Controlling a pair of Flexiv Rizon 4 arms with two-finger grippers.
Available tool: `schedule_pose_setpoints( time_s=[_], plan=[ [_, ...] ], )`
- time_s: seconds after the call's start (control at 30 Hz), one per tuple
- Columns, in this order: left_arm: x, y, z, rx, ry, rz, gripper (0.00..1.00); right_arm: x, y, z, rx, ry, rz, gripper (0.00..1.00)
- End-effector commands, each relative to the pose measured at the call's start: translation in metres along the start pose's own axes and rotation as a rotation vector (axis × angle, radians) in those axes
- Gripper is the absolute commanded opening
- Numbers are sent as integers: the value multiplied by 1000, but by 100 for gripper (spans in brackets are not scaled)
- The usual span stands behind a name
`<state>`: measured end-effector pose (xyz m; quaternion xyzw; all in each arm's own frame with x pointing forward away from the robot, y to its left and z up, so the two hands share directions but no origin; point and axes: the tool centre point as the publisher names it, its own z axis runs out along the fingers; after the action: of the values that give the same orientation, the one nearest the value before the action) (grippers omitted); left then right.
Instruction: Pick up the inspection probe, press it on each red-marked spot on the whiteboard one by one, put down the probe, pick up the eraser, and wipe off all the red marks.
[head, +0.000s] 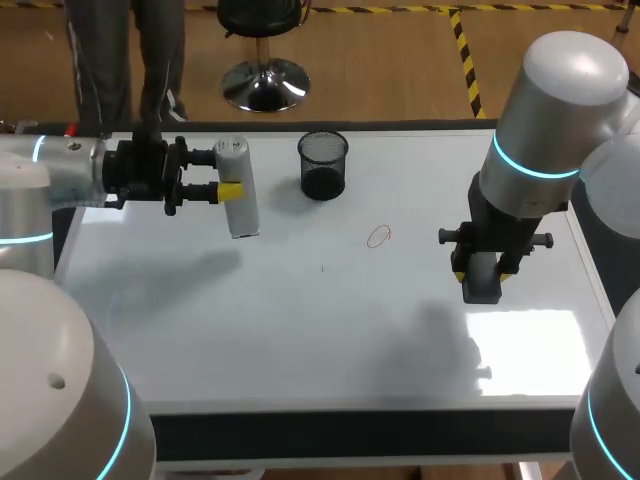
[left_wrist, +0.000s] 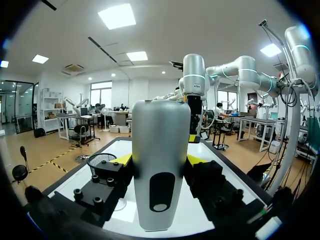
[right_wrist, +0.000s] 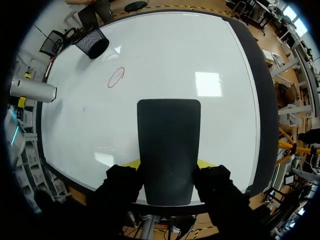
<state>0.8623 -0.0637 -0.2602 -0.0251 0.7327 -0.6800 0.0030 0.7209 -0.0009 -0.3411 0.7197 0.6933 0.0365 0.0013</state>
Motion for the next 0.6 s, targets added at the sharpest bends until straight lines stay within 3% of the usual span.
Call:
schedule_pose_setpoints(
  time_s=[0.03,0.6],
  plan=[
    [1,-1,0,1,-2,2,0,7,8,1,13,8,-5,0],
    [1,-1,0,1,-2,2,0,64,46,6,50,-14,-64,0]
  ],
)
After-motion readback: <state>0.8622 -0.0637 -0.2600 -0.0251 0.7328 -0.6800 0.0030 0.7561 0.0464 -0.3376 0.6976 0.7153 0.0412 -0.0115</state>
